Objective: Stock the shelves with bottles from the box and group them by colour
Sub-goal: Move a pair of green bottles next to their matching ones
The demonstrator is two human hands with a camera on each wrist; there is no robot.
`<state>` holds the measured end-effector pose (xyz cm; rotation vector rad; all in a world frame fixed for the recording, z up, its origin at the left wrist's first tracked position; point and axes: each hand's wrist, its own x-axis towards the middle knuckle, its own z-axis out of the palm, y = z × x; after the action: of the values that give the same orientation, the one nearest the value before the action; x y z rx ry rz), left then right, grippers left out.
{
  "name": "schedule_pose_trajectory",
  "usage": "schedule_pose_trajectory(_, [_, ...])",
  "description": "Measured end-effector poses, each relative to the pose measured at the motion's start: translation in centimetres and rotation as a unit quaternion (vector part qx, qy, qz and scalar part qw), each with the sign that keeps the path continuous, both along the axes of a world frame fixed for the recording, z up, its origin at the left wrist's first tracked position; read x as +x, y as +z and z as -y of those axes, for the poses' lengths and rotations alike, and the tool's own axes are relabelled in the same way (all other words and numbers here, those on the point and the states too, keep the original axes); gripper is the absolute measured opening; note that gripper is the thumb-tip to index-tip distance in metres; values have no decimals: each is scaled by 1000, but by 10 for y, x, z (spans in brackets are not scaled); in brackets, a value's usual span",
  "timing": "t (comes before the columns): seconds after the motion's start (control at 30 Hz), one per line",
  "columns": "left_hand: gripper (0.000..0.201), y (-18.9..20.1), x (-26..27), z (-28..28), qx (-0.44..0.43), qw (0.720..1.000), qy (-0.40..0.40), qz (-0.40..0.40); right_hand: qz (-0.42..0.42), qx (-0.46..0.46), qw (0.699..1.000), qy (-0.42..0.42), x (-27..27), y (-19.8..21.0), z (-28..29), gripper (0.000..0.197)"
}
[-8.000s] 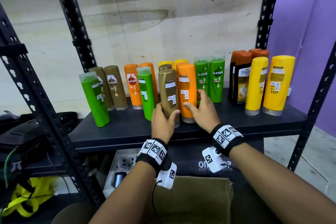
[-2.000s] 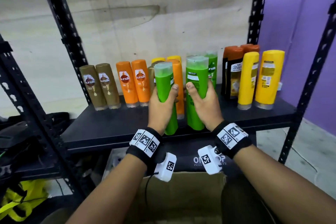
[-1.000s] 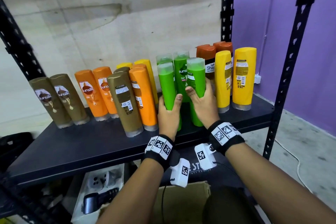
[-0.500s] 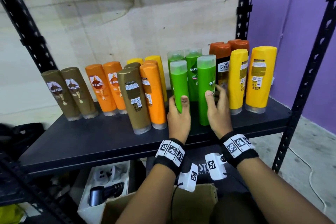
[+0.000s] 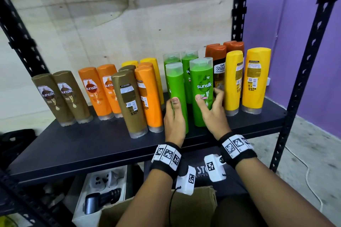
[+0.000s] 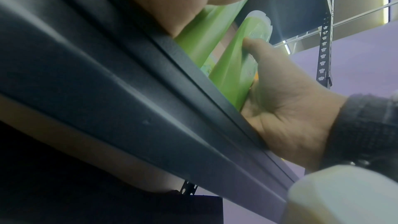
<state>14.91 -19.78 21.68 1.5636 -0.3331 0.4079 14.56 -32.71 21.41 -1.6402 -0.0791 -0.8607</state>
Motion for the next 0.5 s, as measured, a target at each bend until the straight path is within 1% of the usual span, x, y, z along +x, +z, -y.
schedule_pose_trajectory(0.07, [61, 1, -3, 0, -9, 1000, 1, 6, 0, 3, 1000, 9, -2, 0, -1, 53])
schedule_pose_trajectory(0.2, [59, 3, -5, 0, -39, 999, 0, -2, 2, 10, 1000, 20, -6, 1, -2, 41])
schedule_pose_trajectory(0.37, [64, 0, -4, 1, 23, 1000, 19, 3, 7, 32, 999, 23, -8, 3, 0, 40])
schedule_pose_trajectory(0.43, [60, -1, -3, 2, 33, 999, 31, 9, 3, 34, 999, 27, -8, 3, 0, 42])
schedule_pose_trajectory(0.5, [50, -2, -3, 2, 35, 998, 44, 13, 1, 30, 999, 29, -9, 3, 0, 43])
